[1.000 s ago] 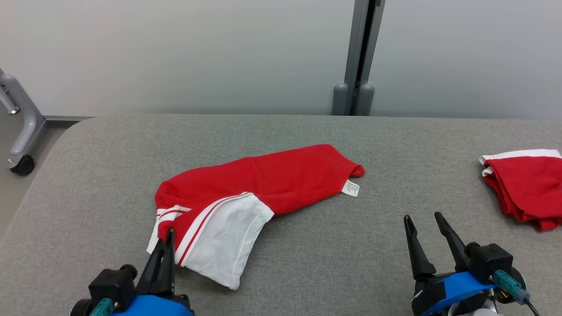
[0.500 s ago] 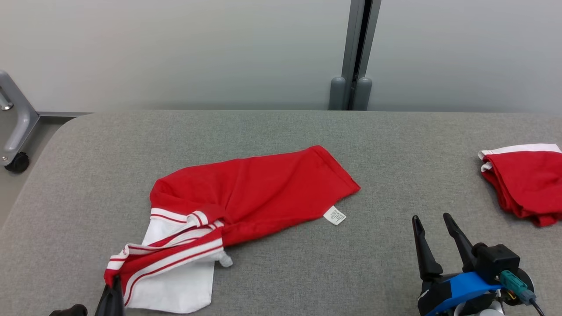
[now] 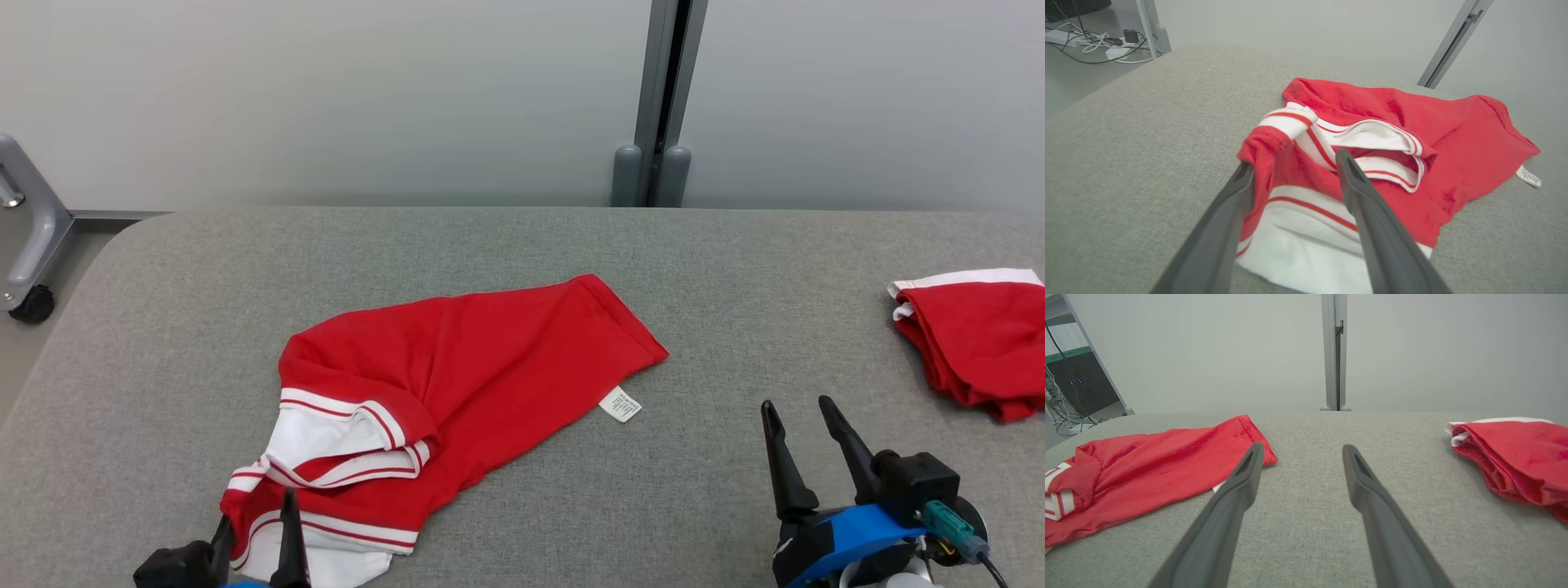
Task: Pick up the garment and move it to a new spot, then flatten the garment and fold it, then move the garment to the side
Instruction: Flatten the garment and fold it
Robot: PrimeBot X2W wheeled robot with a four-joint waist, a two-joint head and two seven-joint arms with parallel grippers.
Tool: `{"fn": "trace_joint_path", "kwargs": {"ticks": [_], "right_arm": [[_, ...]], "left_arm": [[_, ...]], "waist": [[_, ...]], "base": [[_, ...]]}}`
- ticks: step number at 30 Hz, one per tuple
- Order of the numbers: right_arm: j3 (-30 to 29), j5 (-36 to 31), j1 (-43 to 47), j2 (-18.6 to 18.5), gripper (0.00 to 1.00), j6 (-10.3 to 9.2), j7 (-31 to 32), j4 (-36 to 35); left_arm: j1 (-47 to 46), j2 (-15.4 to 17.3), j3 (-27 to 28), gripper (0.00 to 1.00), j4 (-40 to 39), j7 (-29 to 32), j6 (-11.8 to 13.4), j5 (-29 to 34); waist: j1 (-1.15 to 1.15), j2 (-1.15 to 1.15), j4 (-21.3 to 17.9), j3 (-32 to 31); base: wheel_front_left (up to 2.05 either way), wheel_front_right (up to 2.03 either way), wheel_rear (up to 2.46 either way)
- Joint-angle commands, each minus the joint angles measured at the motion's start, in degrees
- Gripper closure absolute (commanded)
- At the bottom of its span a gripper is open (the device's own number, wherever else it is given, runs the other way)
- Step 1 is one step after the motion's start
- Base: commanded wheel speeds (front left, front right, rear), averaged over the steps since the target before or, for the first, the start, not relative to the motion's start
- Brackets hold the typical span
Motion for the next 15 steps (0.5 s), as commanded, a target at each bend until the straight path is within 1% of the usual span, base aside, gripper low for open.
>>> {"fn": "trace_joint_path", "kwargs": {"ticks": [1, 6, 10, 15], "right_arm": [[0.2, -0.6, -0.5, -0.1, 0.00, 0.00, -0.2, 0.4], [1.5, -2.2, -2.5, -0.1, 0.00, 0.00, -0.2, 2.5], [1.3, -4.5, -7.1, -0.1, 0.00, 0.00, 0.3, 7.4], [-0.6, -7.4, -13.9, -0.1, 0.00, 0.00, 4.3, 14.5]], "left_arm": [[-2.0, -0.5, -0.4, 0.00, 0.3, -1.0, -0.5, 0.7], [-4.2, -1.4, -1.0, 0.00, -0.4, -2.2, -0.9, 2.0], [-5.8, -2.1, -1.6, 0.00, -2.6, -3.0, -1.0, 3.7], [-6.9, -2.9, -2.2, 0.00, -6.3, -3.5, -1.2, 5.7]], "waist": [[0.00, 0.00, 0.1, 0.1], [0.00, 0.00, 0.8, 0.8], [0.00, 0.00, 2.5, 1.8], [0.00, 0.00, 5.3, 3.5]], "base": [[0.00, 0.00, 0.00], [0.00, 0.00, 0.00], [0.00, 0.00, 0.00], [0.00, 0.00, 0.00]]}}
